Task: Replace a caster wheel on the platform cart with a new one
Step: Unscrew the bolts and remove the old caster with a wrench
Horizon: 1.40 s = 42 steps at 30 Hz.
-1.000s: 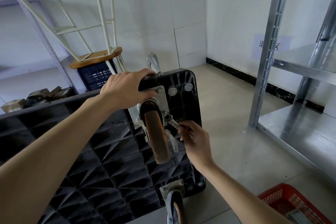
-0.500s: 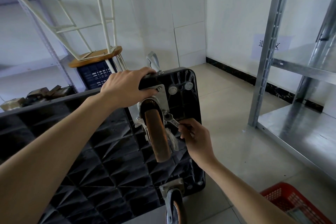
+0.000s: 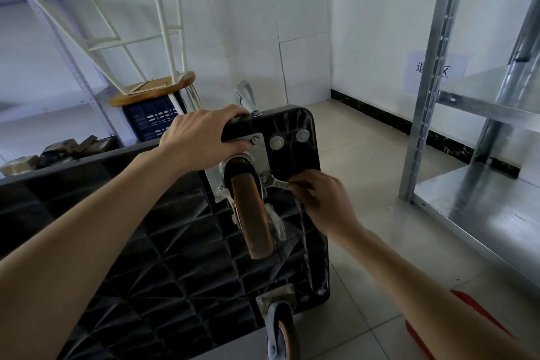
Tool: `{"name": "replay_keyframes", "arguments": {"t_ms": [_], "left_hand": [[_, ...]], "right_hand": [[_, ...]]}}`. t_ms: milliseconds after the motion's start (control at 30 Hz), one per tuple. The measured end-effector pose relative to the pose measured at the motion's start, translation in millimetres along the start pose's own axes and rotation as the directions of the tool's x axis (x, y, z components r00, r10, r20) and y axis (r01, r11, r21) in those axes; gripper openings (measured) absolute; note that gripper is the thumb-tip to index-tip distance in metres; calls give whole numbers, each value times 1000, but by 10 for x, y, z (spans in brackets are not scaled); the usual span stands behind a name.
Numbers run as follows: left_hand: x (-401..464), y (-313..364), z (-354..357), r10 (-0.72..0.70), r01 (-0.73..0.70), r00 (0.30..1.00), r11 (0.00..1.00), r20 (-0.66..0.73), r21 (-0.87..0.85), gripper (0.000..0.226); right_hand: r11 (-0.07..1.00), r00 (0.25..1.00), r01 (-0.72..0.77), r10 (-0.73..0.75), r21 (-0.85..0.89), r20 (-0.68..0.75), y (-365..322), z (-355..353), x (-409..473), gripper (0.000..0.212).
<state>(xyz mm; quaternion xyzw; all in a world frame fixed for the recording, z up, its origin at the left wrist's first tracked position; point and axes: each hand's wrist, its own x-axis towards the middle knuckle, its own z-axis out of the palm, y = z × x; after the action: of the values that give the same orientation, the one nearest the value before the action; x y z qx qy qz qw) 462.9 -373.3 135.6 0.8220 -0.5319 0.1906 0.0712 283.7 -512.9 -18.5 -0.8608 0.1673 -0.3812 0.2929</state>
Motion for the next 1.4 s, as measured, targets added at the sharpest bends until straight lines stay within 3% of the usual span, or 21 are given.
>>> {"name": "replay_keyframes", "arguments": {"t_ms": [133, 233, 333, 433, 500, 567, 600, 767, 967, 1133, 1200, 1267, 1333, 1400], "left_hand": [[3, 8, 7, 4, -4, 1000, 1000, 2, 7, 58], [4, 22, 9, -1, 1, 1000, 1000, 1, 21, 57], [9, 23, -1, -4, 4, 1000, 999, 0, 33, 57], [-1, 3, -16, -12, 12, 1000, 1000, 2, 26, 58], [-8, -5, -10, -12, 12, 1000, 1000, 8, 21, 59], [-8, 3, -4, -8, 8, 1000, 1000, 12, 14, 59], [-3, 12, -2, -7, 7, 1000, 1000, 13, 10, 58], [9, 11, -14, -8, 8, 1000, 1000, 12, 9, 58], [10, 6, 14, -8, 8, 1000, 1000, 9, 13, 58], [4, 17, 4, -17, 16, 1000, 1000, 7, 25, 59], [3, 22, 12, -13, 13, 1000, 1000, 9, 25, 59], [7, 21, 17, -11, 11, 1000, 1000, 5, 29, 59], [12, 23, 14, -12, 12, 1000, 999, -1, 32, 59], [14, 18, 7, -18, 18, 1000, 999, -4, 37, 58]], "right_hand": [[913, 965, 256, -225, -318, 131, -196, -356, 203, 13], [638, 884, 467, -366, -613, 292, -558, -575, 400, 23], [452, 805, 592, -382, -668, 455, -856, -623, 527, 22], [482, 824, 565, -378, -669, 423, -759, -650, 504, 26], [669, 885, 466, -341, -579, 318, -535, -660, 415, 25], [876, 951, 292, -223, -383, 216, -301, -634, 306, 17], [929, 967, 218, -165, -300, 192, -191, -597, 267, 16], [995, 993, 74, -68, -63, 100, 53, -301, 110, 11], [999, 1000, -31, 31, 26, 0, 135, -34, 34, 12], [994, 996, -92, 91, 61, 11, 129, 62, -34, 14], [999, 1000, 4, -3, -43, 21, 44, -72, 34, 14], [945, 981, 190, -176, -265, 77, -125, -296, 162, 15], [765, 926, 373, -348, -526, 151, -407, -495, 310, 21], [594, 858, 507, -419, -625, 298, -675, -567, 420, 26]]}}
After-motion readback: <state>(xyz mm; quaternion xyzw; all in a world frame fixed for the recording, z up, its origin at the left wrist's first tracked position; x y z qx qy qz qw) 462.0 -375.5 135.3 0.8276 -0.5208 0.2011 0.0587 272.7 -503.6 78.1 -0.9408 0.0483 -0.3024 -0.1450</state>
